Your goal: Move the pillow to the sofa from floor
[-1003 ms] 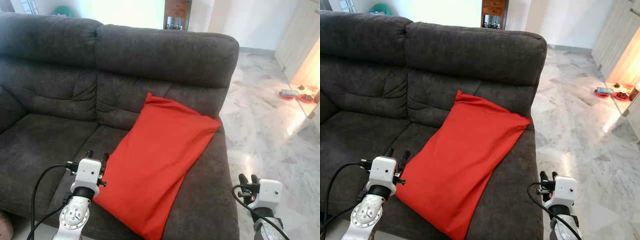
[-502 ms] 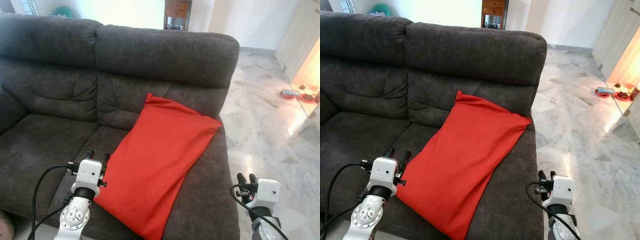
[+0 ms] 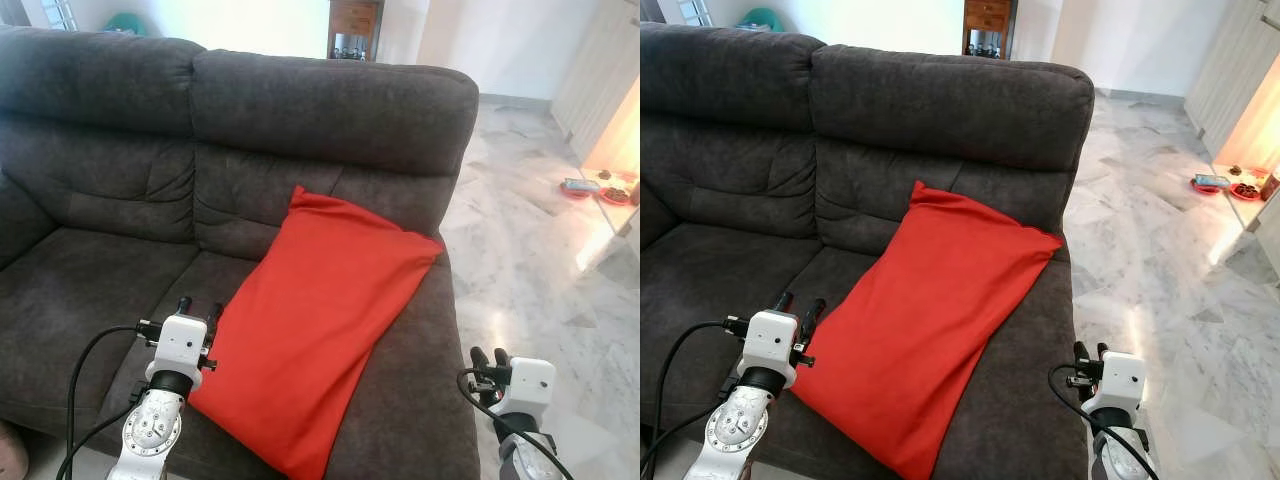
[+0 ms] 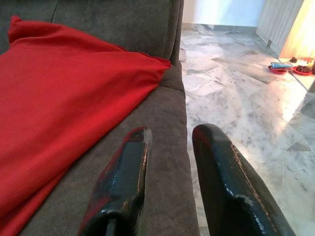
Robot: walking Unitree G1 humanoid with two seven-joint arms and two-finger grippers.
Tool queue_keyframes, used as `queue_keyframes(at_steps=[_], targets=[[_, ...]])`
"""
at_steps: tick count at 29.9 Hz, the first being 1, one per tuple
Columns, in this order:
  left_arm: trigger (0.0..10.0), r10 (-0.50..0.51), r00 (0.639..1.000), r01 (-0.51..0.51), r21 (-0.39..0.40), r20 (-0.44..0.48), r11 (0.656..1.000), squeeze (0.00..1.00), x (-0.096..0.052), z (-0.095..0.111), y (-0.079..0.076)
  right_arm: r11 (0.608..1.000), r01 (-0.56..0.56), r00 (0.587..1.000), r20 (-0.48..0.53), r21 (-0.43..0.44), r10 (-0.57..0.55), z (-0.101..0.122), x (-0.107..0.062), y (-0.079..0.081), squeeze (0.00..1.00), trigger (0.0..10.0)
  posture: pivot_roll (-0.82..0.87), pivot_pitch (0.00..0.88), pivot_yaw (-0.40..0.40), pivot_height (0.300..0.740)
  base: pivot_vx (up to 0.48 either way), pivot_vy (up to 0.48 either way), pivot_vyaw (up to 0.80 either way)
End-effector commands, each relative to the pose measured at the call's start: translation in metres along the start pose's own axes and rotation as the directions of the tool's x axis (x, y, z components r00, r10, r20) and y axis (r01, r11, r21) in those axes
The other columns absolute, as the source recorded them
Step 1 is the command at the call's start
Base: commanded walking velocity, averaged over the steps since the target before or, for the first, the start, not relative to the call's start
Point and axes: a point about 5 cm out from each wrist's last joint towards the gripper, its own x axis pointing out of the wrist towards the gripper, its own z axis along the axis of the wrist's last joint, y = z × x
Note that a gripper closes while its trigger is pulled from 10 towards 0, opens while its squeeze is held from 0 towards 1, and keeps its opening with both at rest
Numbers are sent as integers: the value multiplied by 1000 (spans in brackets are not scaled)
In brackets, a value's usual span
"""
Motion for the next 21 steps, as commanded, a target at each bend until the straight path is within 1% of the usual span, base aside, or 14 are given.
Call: queue_keyframes(at_steps=[1, 12, 21], targets=[[10000, -8, 1000, 8, 12, 8, 1000, 0, 3, 1, -2, 1000, 7, 1000, 10, 7, -7, 1, 1, 0, 0, 10000, 123, 0, -50, 740, 0, 0, 0], [10000, 2, 1000, -2, 6, 9, 1000, 0, 2, 2, -2, 1000, 5, 1000, 16, 7, -5, 3, 4, 2, 0, 10000, 122, 0, -52, 740, 0, 0, 0], [10000, 2, 1000, -2, 5, 11, 1000, 0, 3, 2, -1, 1000, 12, 1000, 21, 6, -12, 4, 4, -2, 0, 10000, 117, 0, -52, 740, 0, 0, 0]])
